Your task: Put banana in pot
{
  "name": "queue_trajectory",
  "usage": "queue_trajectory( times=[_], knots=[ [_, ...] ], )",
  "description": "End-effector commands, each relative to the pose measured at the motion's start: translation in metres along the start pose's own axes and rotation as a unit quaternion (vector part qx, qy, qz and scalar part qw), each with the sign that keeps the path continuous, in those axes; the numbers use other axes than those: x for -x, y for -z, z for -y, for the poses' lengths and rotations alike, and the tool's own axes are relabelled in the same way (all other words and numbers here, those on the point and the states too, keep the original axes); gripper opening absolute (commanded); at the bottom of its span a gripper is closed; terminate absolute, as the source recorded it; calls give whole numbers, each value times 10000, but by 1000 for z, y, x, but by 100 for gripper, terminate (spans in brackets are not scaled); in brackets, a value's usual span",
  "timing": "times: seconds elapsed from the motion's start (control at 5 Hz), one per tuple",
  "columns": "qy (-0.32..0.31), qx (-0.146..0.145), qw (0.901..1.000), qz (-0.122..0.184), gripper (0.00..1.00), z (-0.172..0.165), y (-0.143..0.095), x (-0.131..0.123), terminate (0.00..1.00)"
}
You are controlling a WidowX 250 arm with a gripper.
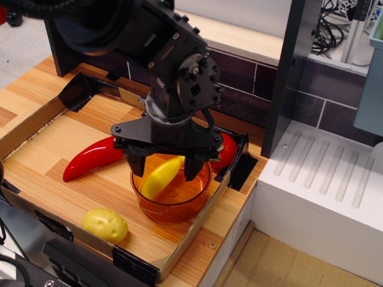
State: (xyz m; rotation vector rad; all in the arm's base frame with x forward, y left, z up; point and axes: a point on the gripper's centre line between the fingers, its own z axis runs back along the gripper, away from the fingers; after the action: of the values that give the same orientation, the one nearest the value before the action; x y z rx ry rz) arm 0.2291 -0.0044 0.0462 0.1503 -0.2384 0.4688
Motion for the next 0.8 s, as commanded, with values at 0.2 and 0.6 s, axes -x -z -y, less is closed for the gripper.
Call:
queue_trajectory(
  times=[0.2,0.6],
  knots=[
    [-230,640,9972,301,100,-12,-72,-30,0],
    [-230,640,9972,301,100,-12,-72,-30,0]
  ],
)
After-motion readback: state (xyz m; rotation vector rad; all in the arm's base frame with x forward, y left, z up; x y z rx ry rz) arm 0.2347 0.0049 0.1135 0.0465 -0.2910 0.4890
